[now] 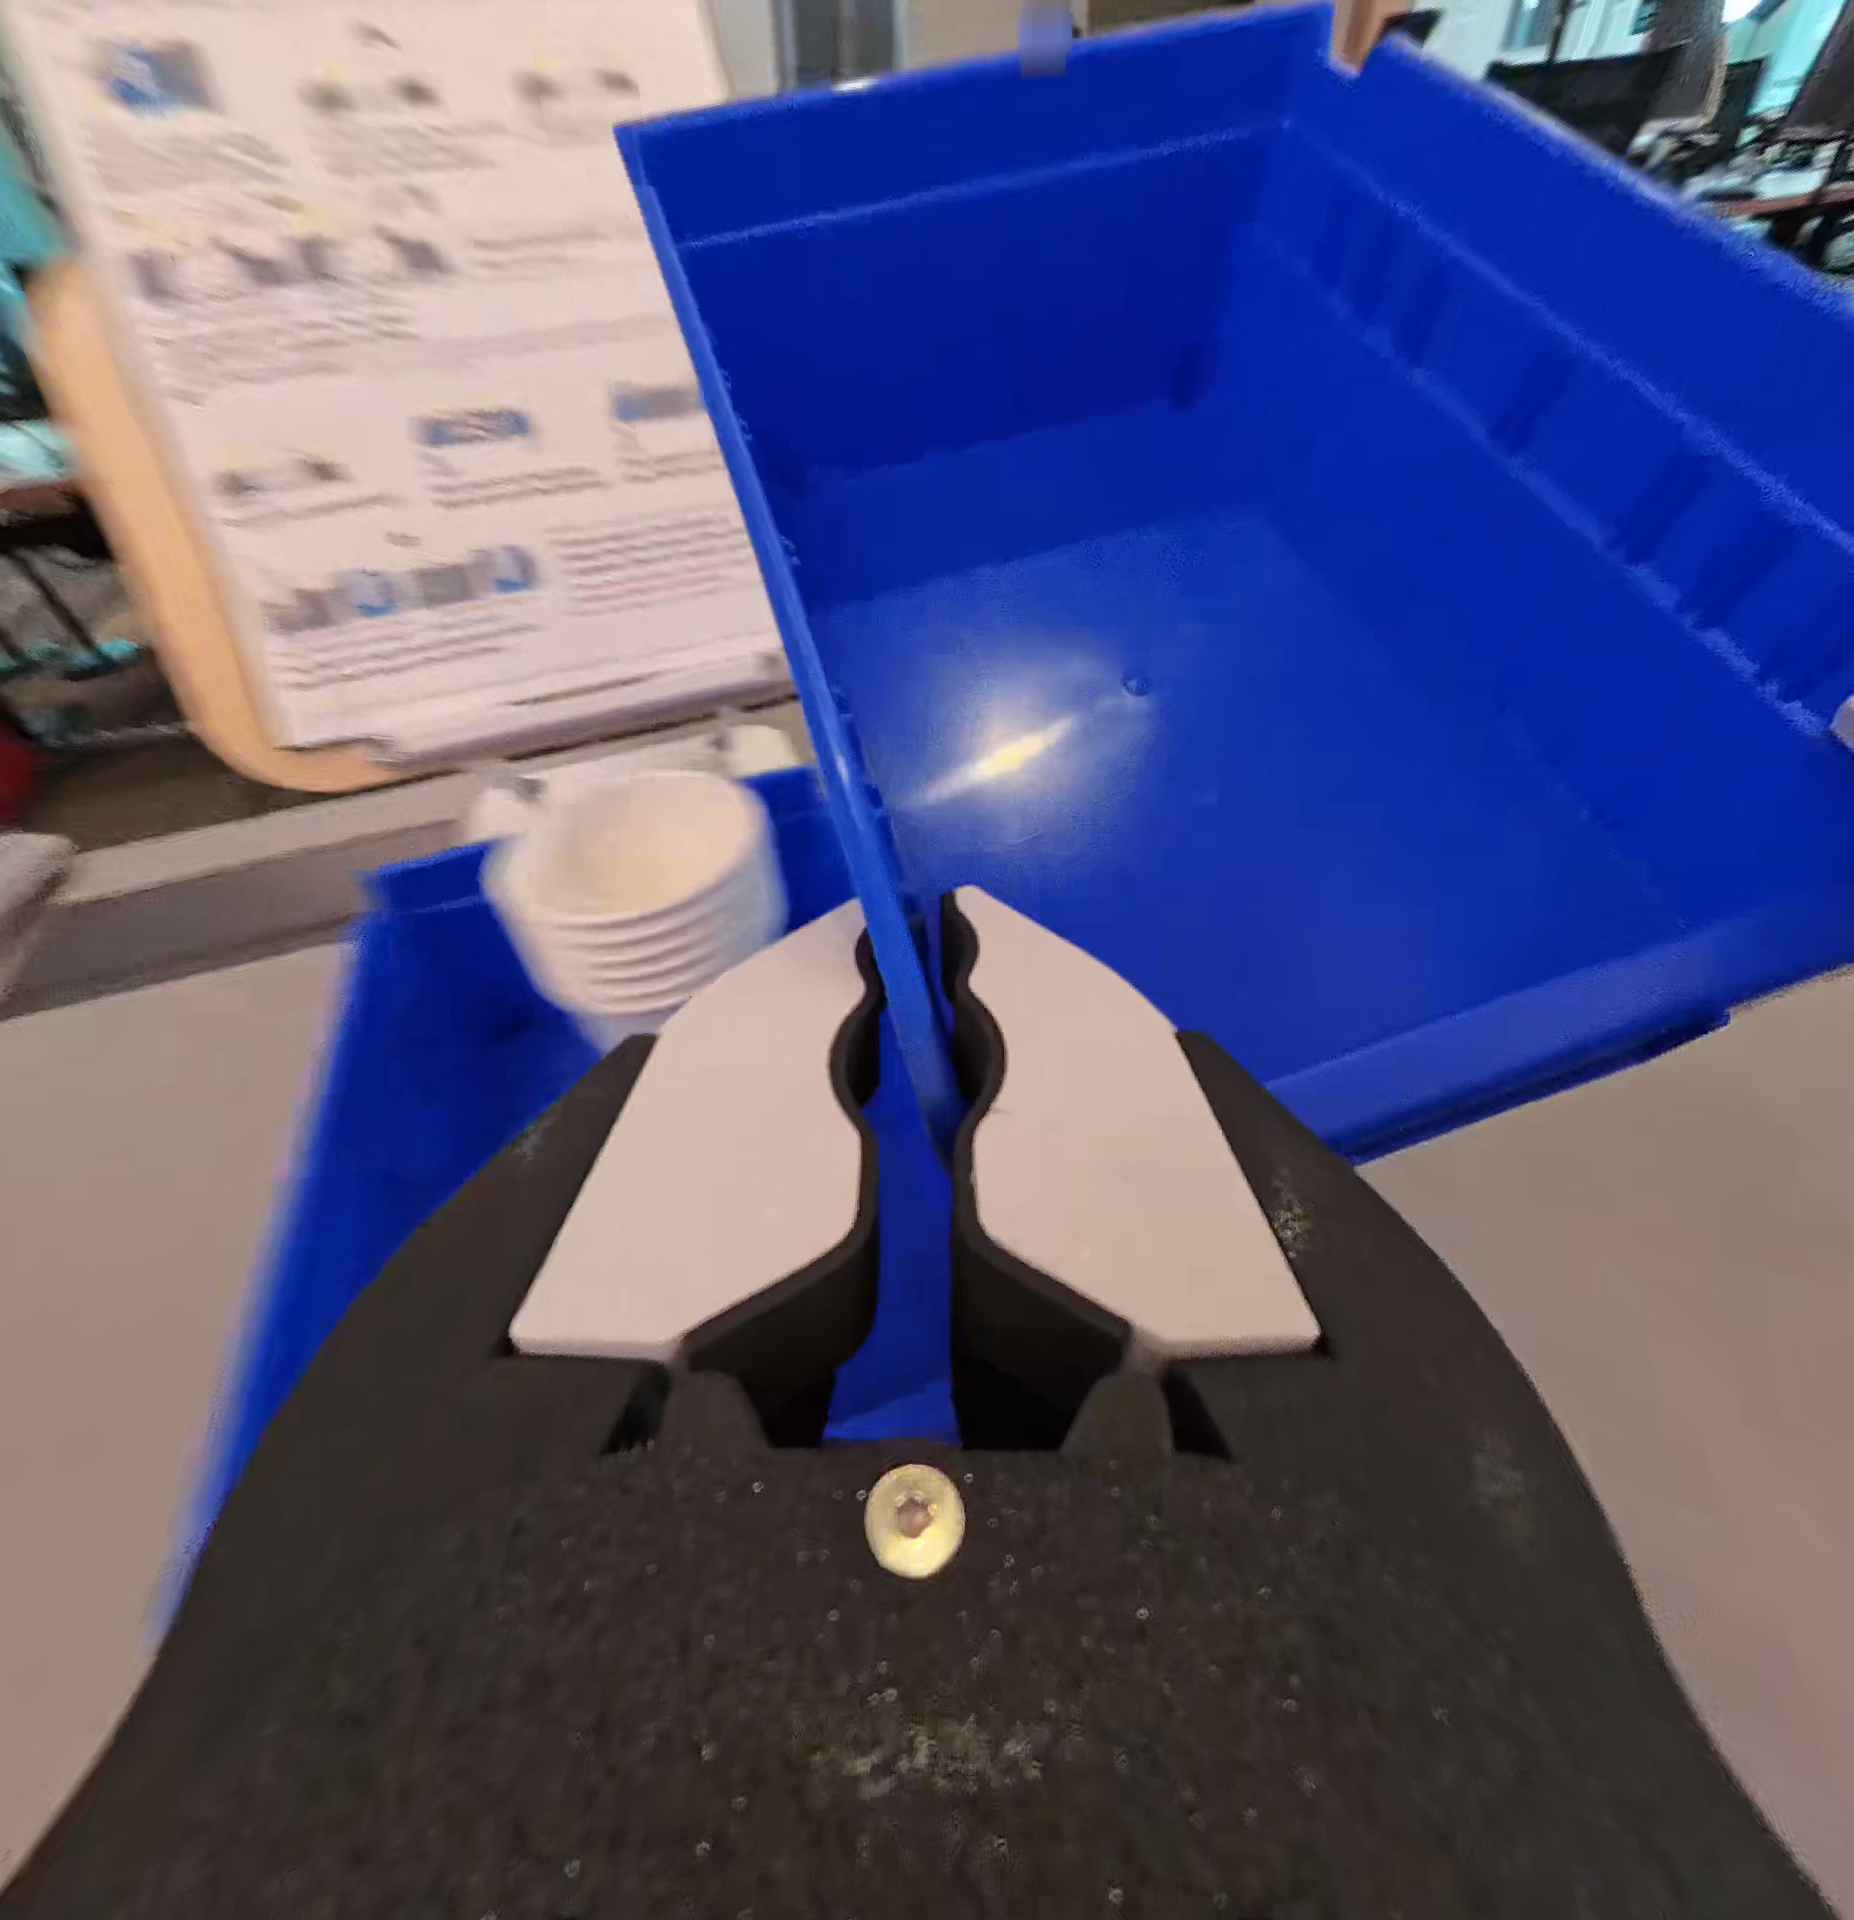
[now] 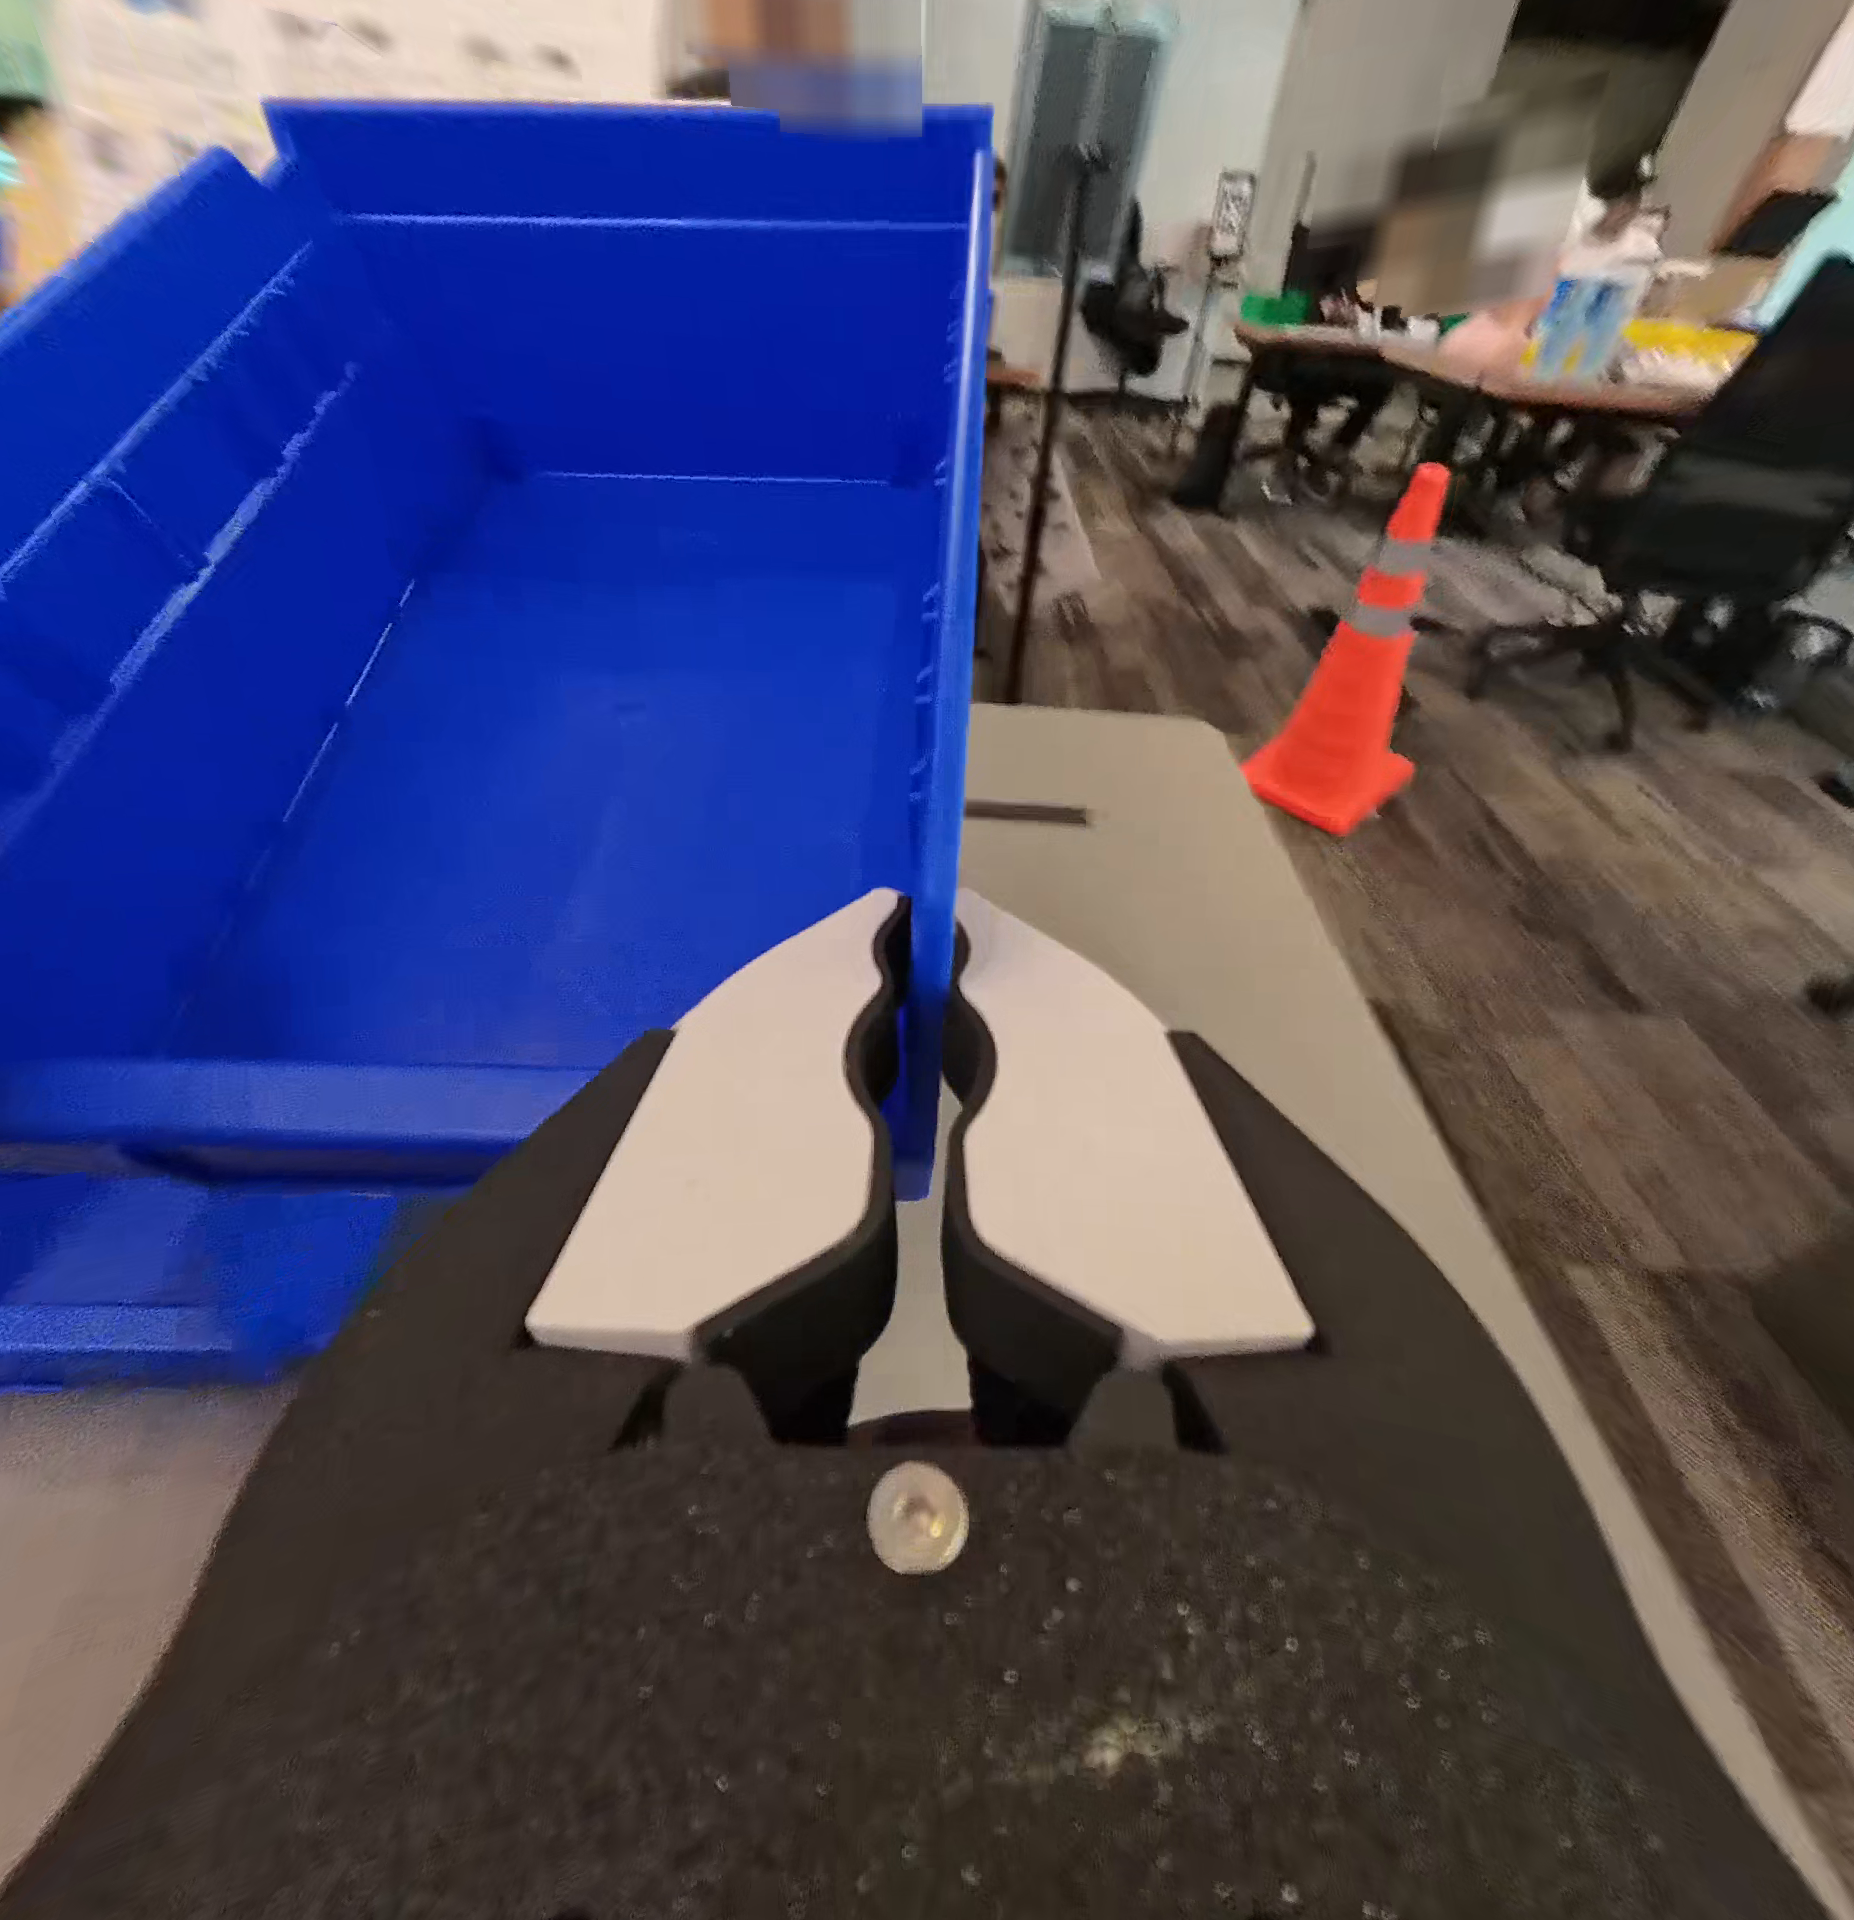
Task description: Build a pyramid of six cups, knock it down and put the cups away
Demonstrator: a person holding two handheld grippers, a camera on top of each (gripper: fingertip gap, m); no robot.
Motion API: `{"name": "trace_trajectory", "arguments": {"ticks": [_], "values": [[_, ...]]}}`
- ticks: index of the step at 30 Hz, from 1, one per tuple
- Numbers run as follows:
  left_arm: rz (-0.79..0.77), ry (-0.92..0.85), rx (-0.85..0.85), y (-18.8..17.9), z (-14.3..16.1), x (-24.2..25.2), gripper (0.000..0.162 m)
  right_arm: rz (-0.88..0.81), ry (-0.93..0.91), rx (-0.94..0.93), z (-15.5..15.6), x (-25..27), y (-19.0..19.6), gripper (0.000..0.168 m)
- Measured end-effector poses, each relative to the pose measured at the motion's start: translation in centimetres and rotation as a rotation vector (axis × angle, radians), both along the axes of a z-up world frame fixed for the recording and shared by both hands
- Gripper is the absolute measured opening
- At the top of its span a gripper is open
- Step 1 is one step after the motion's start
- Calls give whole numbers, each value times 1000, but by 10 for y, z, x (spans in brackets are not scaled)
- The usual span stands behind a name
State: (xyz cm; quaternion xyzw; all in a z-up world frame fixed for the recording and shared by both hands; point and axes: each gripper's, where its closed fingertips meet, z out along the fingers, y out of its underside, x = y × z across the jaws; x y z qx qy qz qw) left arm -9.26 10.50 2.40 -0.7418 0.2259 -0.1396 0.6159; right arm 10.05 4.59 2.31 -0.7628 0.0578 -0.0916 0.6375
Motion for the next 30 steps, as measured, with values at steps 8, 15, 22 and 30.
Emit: {"name": "trace_trajectory", "arguments": {"ticks": [8, 15, 22, 30], "values": [[-39, 87, -213, 13, -106, 146, 5, -49, 96, -236, -116, 133, 0, 2], [-41, 88, -284, 19, -149, 153, 8, -35, 117, -299, -147, 142, 16, 2], [-75, 118, -270, 22, -150, 149, 17, -1, 222, -217, -158, 136, 28, 3], [-287, 197, -241, -38, -108, 102, 69, -65, 82, 45, -62, 132, -8, 40]]}}
